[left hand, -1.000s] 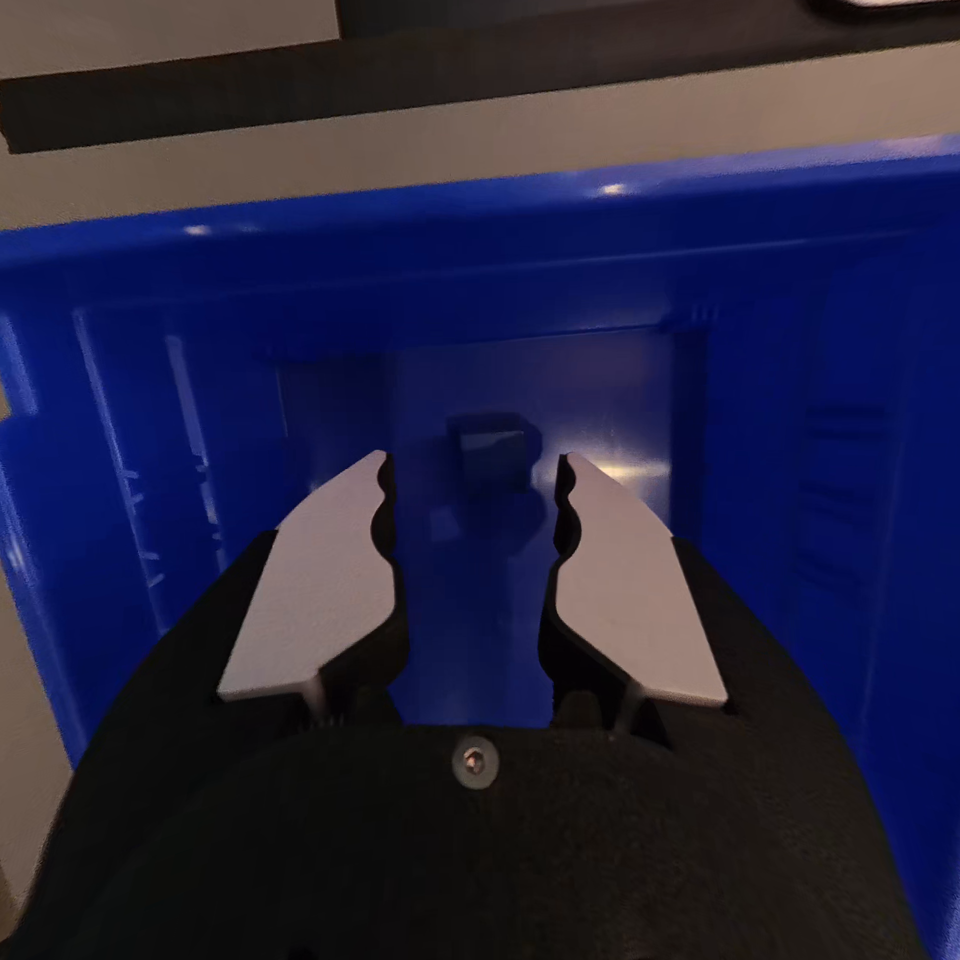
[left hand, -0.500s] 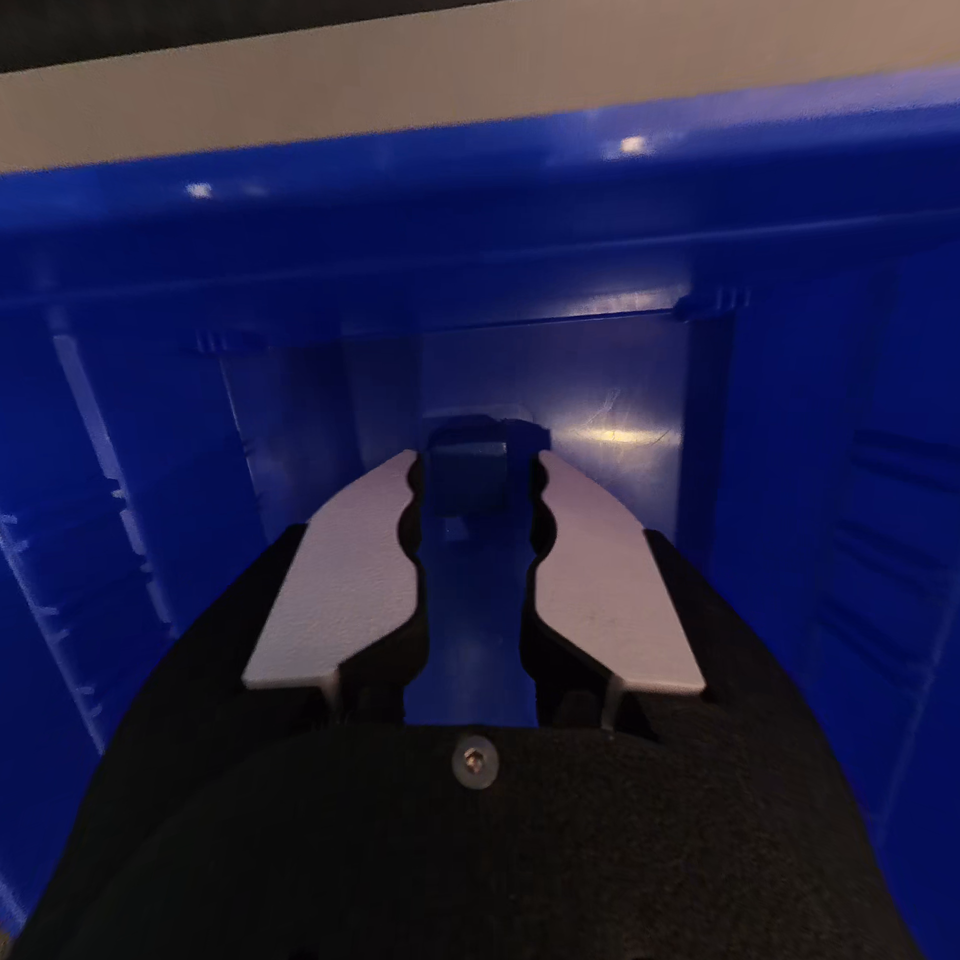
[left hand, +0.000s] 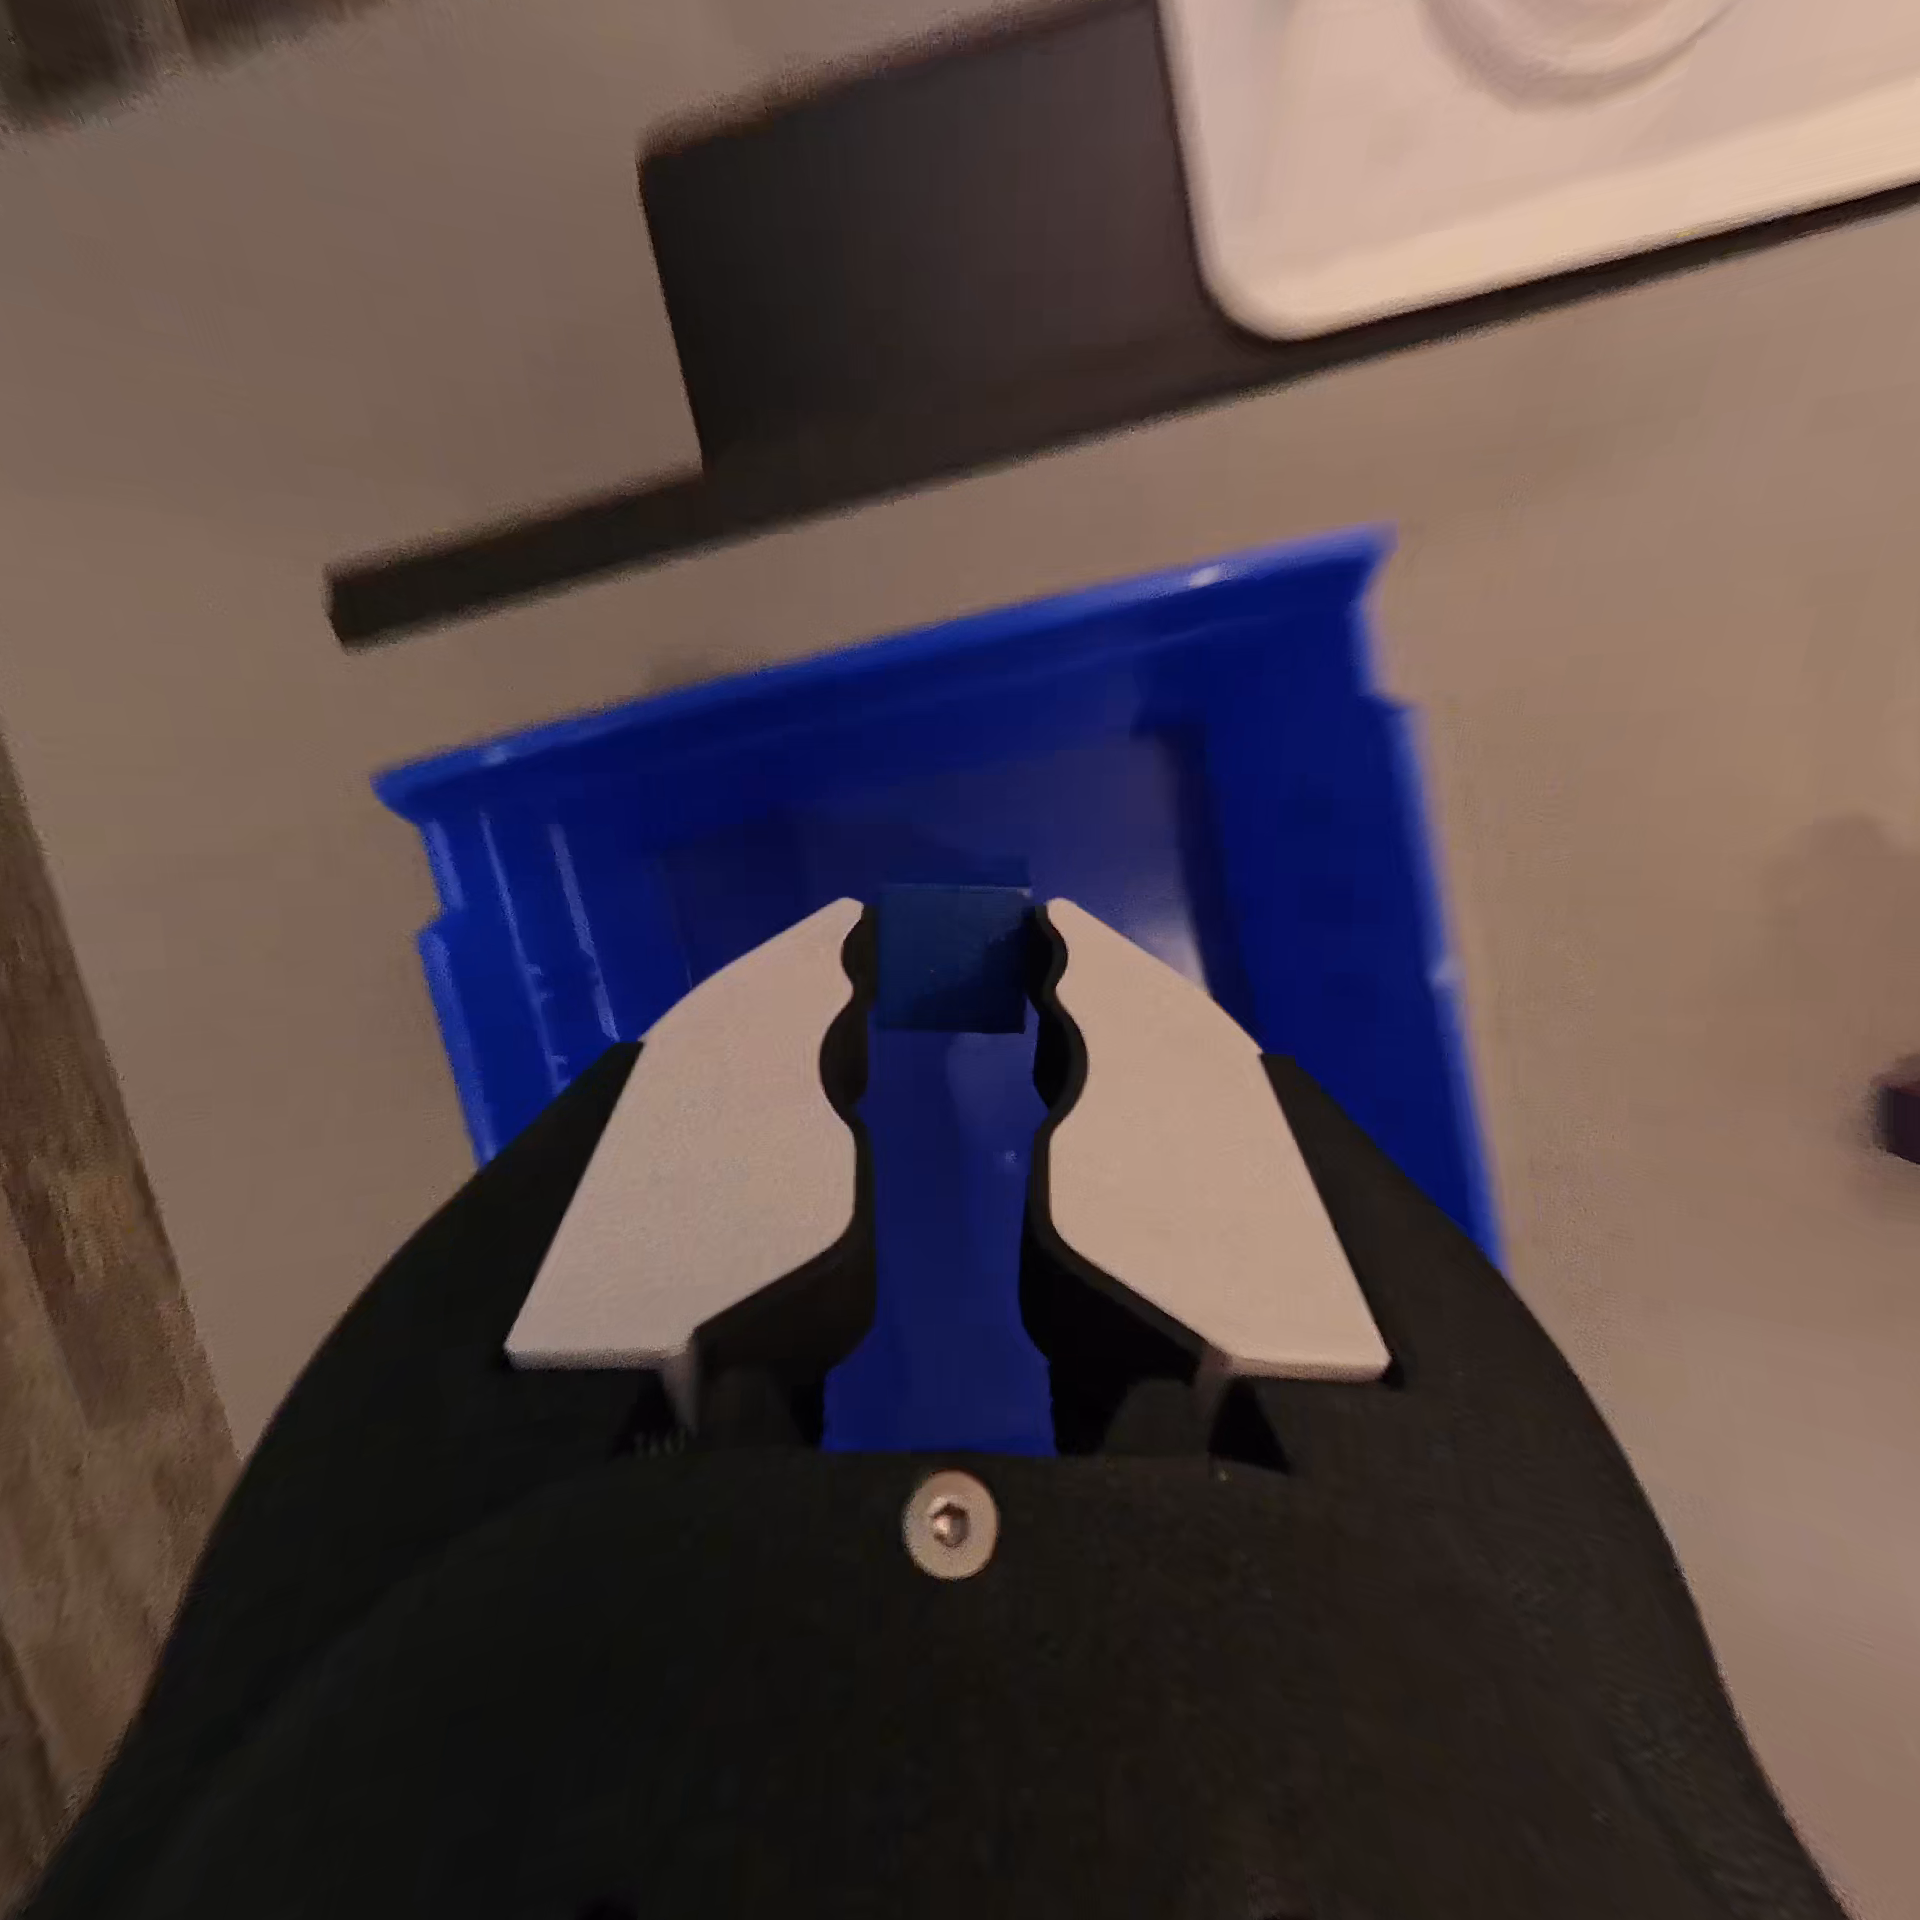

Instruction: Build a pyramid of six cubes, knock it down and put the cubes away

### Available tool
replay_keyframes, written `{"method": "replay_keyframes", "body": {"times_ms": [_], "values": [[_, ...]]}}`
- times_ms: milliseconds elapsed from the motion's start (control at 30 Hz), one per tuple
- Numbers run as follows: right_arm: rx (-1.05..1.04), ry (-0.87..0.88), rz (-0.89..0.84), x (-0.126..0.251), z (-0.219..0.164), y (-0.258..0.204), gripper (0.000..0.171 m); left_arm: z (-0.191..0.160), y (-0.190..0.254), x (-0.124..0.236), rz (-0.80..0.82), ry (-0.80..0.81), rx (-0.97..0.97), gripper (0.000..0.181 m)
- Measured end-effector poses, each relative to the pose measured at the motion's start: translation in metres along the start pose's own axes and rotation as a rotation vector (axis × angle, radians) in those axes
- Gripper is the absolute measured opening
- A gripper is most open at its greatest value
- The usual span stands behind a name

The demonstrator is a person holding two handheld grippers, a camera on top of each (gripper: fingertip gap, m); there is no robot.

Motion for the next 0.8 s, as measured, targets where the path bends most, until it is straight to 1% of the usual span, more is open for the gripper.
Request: {"method": "replay_keyframes", "body": {"times_ms": [67, 133, 200, 233, 300, 367, 433, 500, 633, 800], "values": [[0.001, 0.0, -0.001, 0.0, 0.0, 0.0, 0.039, 0.013, 0.02, 0.039, -0.071, 0.119, -0.057, 0.028], [0.003, -0.001, -0.002, 0.0, 0.001, -0.001, 0.039, 0.019, 0.058, 0.069, -0.252, 0.187, -0.162, 0.028], [0.006, -0.002, -0.002, 0.0, 0.002, -0.001, 0.039, 0.014, 0.106, 0.084, -0.442, 0.182, -0.307, 0.028], [0.008, -0.001, 0.0, 0.0, 0.002, -0.002, 0.039, 0.008, 0.13, 0.085, -0.5, 0.162, -0.392, 0.028], [0.01, 0.005, 0.004, 0.001, 0.003, -0.003, 0.038, -0.008, 0.174, 0.08, -0.565, 0.128, -0.577, 0.028], [0.01, 0.011, 0.007, 0.001, 0.004, -0.003, 0.039, -0.024, 0.211, 0.067, -0.595, 0.091, -0.747, 0.028], [0.01, 0.02, 0.009, 0.002, 0.004, -0.004, 0.039, -0.039, 0.24, 0.051, -0.603, 0.067, -0.924, 0.028], [0.008, 0.027, 0.01, 0.003, 0.005, -0.003, 0.039, -0.049, 0.259, 0.037, -0.571, 0.056, -1.066, 0.028], [0.001, 0.036, 0.011, 0.005, 0.004, -0.002, 0.039, -0.056, 0.282, 0.016, -0.556, 0.014, -1.151, 0.028], [-0.003, 0.045, 0.012, 0.006, 0.004, -0.001, 0.039, -0.056, 0.289, -0.002, -0.539, -0.028, -1.208, 0.028]]}}
Point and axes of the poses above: each gripper's, where its closed fingertips meet, x back along the fingers, z out of its top, y = z × x across the jaws, the point moved 9 cm from there along x, back along the fingers, and after that the axes turned 2 degrees about x, right-handed, at the moved point
